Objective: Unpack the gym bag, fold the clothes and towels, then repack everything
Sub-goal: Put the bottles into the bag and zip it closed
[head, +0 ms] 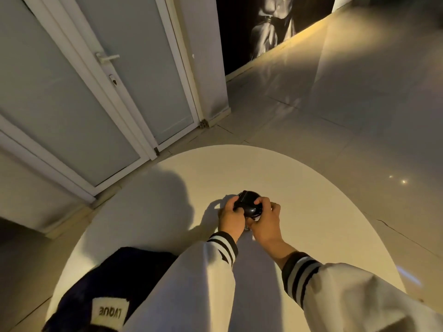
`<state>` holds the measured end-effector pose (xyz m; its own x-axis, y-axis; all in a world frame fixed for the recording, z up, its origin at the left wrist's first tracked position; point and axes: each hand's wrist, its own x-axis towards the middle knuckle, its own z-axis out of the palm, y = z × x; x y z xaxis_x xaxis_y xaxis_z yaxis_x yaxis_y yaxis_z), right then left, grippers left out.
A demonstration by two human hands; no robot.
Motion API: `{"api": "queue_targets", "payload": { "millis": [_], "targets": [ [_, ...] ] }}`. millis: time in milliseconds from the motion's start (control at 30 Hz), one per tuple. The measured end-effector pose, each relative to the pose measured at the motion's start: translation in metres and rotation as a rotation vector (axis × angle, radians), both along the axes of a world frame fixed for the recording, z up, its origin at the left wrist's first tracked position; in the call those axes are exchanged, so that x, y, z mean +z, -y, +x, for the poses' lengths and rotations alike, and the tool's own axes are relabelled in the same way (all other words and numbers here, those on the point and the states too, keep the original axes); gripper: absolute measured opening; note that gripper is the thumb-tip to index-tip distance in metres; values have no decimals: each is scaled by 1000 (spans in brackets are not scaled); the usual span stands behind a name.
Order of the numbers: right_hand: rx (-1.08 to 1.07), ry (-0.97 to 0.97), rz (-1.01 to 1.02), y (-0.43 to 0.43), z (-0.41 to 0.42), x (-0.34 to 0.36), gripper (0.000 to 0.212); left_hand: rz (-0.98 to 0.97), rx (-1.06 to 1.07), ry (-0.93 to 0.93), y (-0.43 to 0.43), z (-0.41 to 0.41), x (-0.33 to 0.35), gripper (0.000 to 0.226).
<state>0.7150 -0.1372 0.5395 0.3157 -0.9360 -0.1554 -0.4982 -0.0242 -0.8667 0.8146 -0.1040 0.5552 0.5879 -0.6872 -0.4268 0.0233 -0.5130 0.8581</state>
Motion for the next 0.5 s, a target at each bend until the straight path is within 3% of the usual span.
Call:
{"api": "queue_targets", "payload": {
  "millis": [167, 367, 500],
  "targets": [
    [-1, -70, -127, -58, -19, 19, 52, -41, -14, 29, -58, -22, 16, 34],
    [22, -26, -137, -136, -51, 51, 65, -79, -45, 131, -144, -38, 33, 29],
    [28, 80, -65, -196, -64, 64, 60, -69, -92, 186, -205, -49, 48, 31]
  ]
}}
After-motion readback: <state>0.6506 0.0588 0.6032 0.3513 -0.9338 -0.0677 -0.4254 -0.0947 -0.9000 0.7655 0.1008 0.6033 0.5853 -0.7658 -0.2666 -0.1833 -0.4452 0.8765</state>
